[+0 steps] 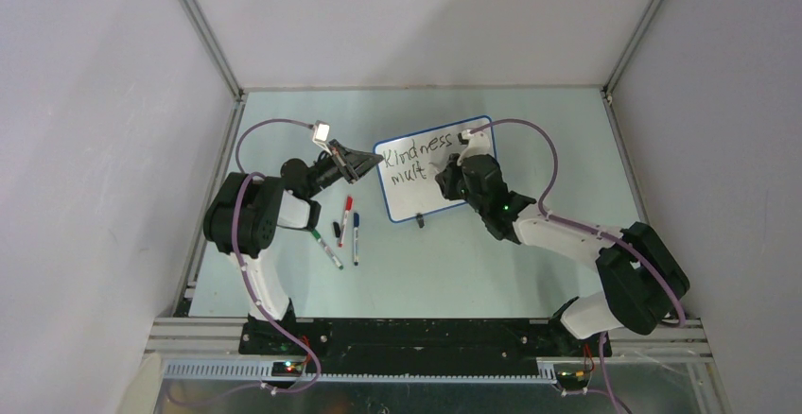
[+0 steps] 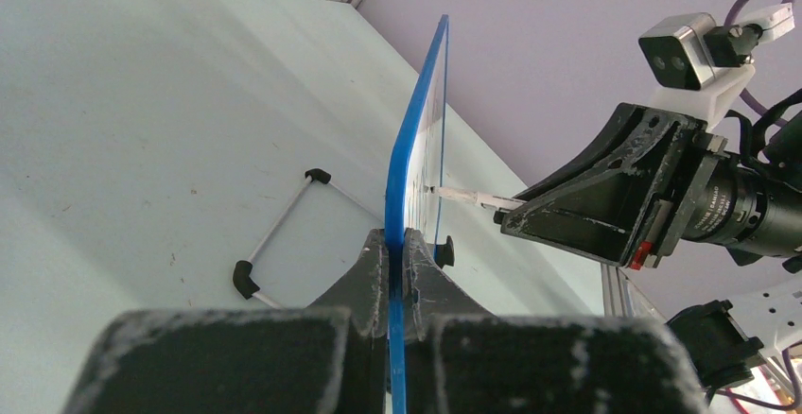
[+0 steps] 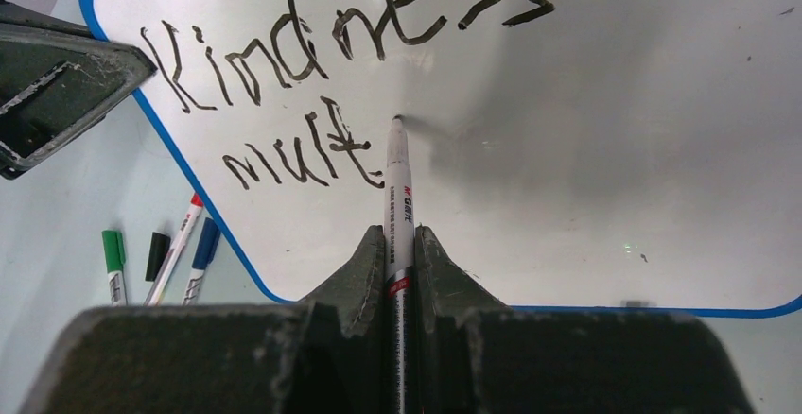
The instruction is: Write a sentence on the whiteboard
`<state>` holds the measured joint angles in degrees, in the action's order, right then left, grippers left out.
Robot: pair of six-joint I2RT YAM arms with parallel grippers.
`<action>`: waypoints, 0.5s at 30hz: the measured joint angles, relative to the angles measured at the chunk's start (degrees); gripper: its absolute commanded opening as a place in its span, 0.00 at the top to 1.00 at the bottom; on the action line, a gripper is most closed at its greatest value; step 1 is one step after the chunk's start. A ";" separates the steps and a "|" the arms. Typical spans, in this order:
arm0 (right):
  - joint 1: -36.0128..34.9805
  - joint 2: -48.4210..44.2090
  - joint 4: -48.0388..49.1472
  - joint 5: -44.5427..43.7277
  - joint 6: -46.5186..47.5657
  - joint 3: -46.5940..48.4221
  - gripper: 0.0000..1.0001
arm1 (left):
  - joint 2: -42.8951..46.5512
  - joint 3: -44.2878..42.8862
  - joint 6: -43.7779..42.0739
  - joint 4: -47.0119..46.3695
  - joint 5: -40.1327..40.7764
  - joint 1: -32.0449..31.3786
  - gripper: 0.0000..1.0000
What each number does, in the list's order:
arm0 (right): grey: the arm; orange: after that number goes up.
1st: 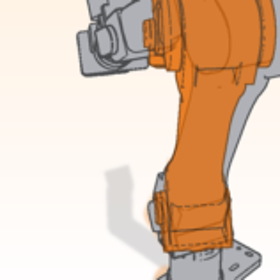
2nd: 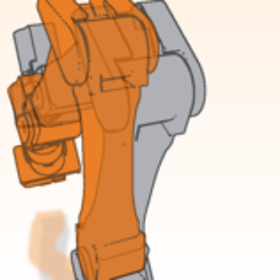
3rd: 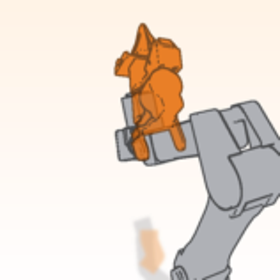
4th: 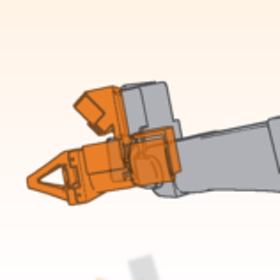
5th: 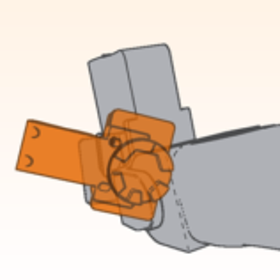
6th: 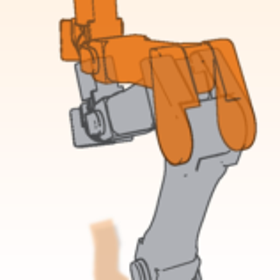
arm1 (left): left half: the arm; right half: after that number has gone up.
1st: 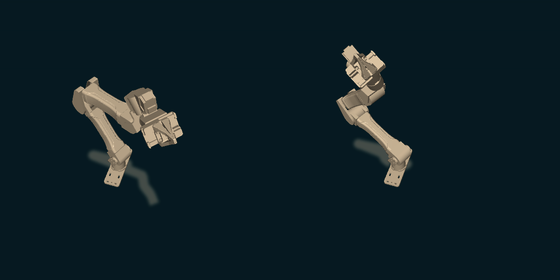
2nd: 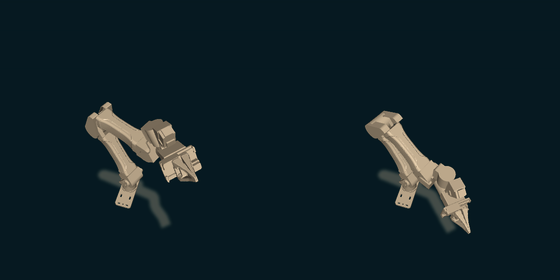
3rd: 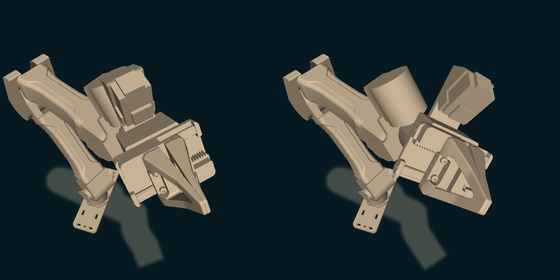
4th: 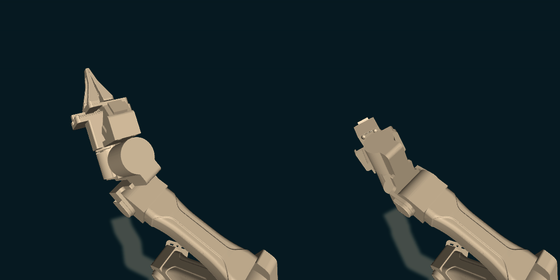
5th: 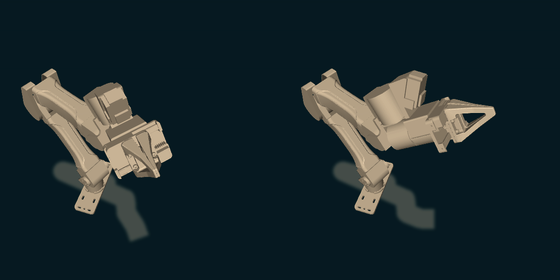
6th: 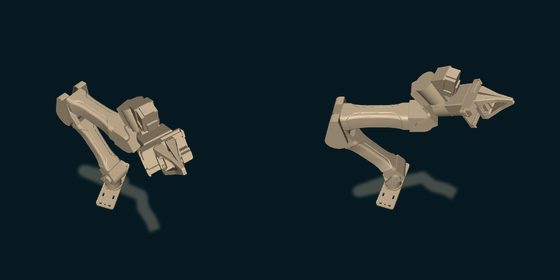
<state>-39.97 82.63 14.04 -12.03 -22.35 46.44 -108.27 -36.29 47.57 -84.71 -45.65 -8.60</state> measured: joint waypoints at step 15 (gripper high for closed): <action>0.13 0.87 -0.28 0.26 -0.13 1.27 1.00 | 0.04 0.00 0.00 0.02 0.04 0.00 1.00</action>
<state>-39.83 83.50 13.76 -11.77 -22.48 47.70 -108.22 -36.29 47.57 -84.68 -45.60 -8.60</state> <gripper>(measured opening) 0.141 0.021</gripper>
